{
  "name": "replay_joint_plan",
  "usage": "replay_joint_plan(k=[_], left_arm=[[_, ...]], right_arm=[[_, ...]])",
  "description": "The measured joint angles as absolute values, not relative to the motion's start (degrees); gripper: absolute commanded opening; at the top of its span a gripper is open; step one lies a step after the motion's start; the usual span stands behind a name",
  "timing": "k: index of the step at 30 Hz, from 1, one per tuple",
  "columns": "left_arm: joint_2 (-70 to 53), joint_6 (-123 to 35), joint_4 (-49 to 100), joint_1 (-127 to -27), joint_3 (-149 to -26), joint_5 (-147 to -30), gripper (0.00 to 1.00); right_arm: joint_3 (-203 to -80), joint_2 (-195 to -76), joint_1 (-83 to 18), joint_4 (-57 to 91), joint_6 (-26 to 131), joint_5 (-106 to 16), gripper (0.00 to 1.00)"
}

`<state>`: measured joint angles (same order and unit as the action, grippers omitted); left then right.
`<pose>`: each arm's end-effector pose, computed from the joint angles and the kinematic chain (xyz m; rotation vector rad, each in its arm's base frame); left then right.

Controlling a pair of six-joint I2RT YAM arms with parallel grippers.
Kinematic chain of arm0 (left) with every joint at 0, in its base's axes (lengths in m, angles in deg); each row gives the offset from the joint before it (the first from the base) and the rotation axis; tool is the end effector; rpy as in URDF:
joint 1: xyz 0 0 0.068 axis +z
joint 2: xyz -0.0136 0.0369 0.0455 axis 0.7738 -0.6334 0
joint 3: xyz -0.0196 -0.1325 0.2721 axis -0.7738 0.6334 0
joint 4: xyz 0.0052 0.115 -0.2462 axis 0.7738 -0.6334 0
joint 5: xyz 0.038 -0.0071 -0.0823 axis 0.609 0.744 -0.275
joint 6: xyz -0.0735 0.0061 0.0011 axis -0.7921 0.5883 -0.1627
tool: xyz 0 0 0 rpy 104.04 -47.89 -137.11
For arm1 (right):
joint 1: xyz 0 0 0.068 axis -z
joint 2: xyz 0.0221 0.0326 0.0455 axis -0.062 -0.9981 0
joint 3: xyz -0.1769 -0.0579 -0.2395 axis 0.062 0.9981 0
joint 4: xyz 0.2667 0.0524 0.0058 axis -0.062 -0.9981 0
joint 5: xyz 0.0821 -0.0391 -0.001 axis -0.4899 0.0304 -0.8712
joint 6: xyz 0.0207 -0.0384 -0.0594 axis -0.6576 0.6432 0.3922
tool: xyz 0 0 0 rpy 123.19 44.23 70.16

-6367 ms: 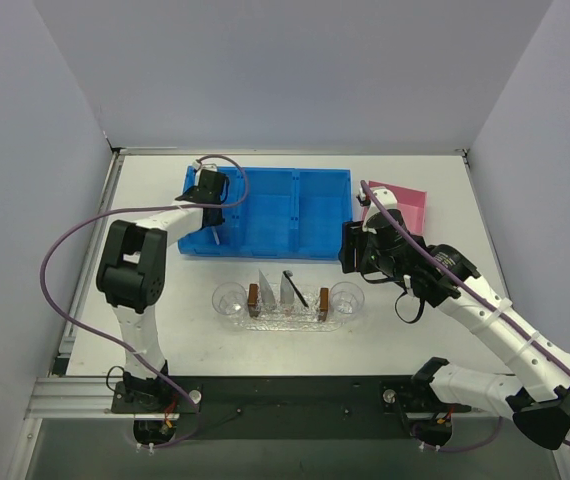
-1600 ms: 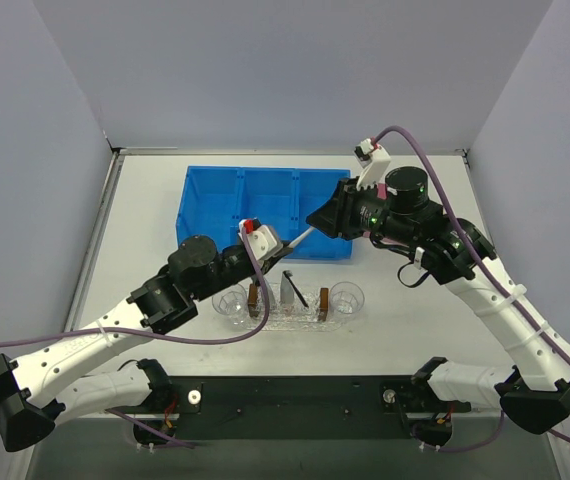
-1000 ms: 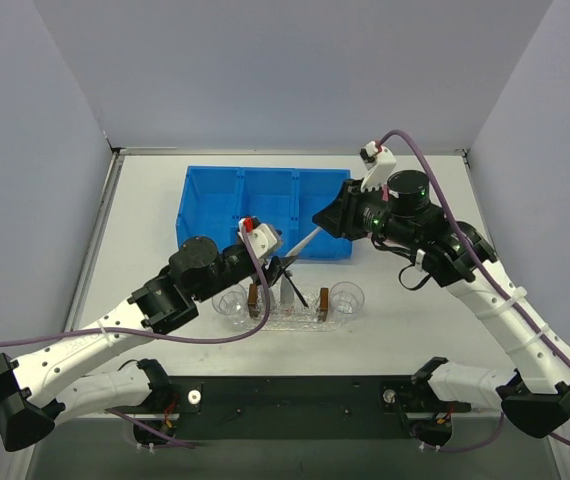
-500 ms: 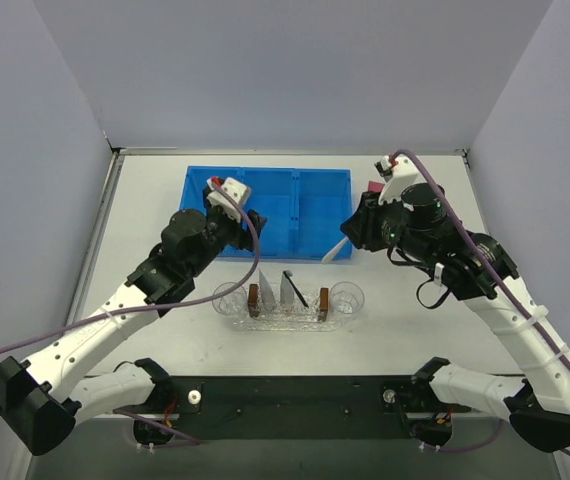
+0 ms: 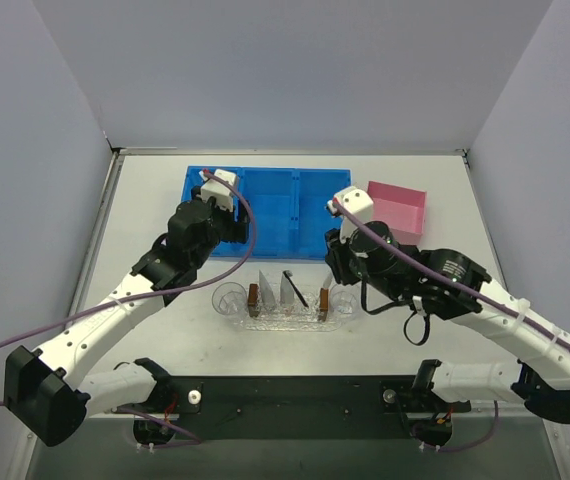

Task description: Prepare toiletry sets of a toothbrush and toothpaste on the tray

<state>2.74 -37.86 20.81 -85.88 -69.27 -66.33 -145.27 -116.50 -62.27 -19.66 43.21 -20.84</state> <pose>0.2416 -0.1521 0.3611 0.2947 1.7782 -0.2867 0.1369 0.1924 0.4607 -0.5276 1.8857 0.6062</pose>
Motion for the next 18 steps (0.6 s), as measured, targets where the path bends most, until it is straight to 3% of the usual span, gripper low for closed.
replay_joint_plan(k=[18], left_arm=[[2.5, -37.9, 19.1, -85.8, -69.9, -64.3, 0.75]], right_arm=[[-149.5, -131.1, -78.7, -20.9, 43.2, -3.8, 0.00]])
